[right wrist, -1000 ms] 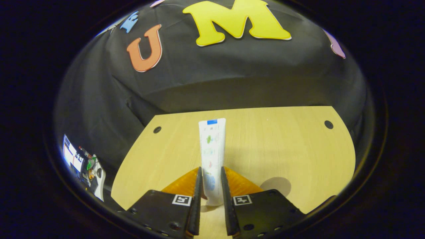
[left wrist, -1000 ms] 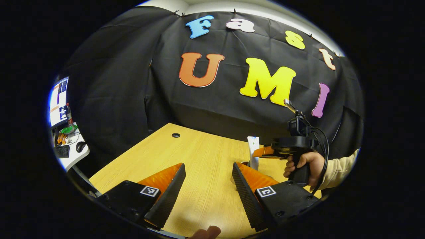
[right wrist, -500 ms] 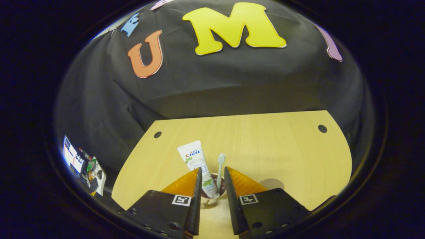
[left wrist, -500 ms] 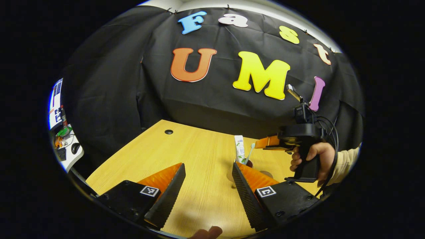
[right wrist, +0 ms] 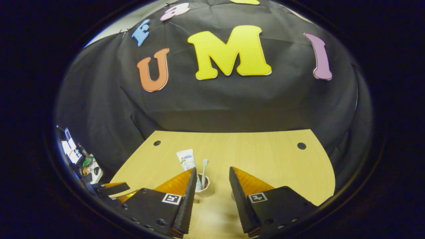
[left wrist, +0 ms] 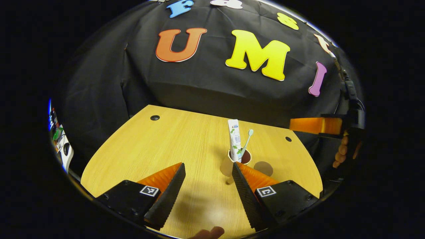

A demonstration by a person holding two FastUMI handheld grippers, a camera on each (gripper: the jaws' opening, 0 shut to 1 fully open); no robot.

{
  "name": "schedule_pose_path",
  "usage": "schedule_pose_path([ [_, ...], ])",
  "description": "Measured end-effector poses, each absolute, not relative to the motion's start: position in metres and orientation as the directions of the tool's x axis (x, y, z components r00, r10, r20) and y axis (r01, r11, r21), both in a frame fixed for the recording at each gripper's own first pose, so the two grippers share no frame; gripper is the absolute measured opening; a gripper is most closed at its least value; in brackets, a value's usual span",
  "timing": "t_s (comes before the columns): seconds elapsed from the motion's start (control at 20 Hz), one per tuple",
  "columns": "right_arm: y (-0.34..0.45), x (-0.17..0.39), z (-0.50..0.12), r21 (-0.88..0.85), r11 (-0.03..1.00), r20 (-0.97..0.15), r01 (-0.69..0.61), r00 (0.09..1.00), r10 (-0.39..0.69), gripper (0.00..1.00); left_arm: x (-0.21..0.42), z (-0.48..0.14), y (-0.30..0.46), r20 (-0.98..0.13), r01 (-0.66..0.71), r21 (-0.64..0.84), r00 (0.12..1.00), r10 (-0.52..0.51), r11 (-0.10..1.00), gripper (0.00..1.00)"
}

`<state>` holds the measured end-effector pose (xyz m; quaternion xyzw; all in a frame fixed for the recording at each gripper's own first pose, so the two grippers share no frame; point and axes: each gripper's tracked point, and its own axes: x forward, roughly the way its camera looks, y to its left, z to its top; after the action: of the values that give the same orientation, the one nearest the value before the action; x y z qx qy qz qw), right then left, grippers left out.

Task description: Put the toothbrush and toothpaste on the desktop into the cup, then pick up the cup and place it on the coaster on the desktop.

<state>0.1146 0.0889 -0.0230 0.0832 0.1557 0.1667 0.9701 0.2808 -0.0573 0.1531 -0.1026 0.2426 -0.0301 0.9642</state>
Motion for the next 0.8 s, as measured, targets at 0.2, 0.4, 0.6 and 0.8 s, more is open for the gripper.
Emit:
schedule_pose_path([
  [0.2, 0.049, 0.081, 0.000, 0.202, 0.939, -0.223, -0.278, 0.921, 0.320, 0.71, 0.300, 0.137, -0.077, -0.548, 0.033, -0.229, 0.821, -0.157, 0.973, 0.91],
  [0.4, 0.011, 0.051, 0.010, 0.202, 0.944, -0.184, -0.261, 0.936, 0.298, 0.83, 0.310, 0.122, -0.099, -0.625, 0.067, -0.227, 0.755, -0.198, 0.972, 0.91],
  [0.6, -0.022, 0.034, 0.001, 0.197, 0.952, -0.168, -0.233, 0.949, 0.266, 0.96, 0.317, 0.112, -0.117, -0.688, 0.101, -0.203, 0.693, -0.215, 0.974, 0.91],
  [0.8, -0.054, 0.029, -0.022, 0.231, 0.958, -0.197, -0.171, 0.956, 0.218, 0.96, 0.321, 0.094, -0.134, -0.771, 0.136, -0.173, 0.598, -0.220, 0.975, 0.91],
])
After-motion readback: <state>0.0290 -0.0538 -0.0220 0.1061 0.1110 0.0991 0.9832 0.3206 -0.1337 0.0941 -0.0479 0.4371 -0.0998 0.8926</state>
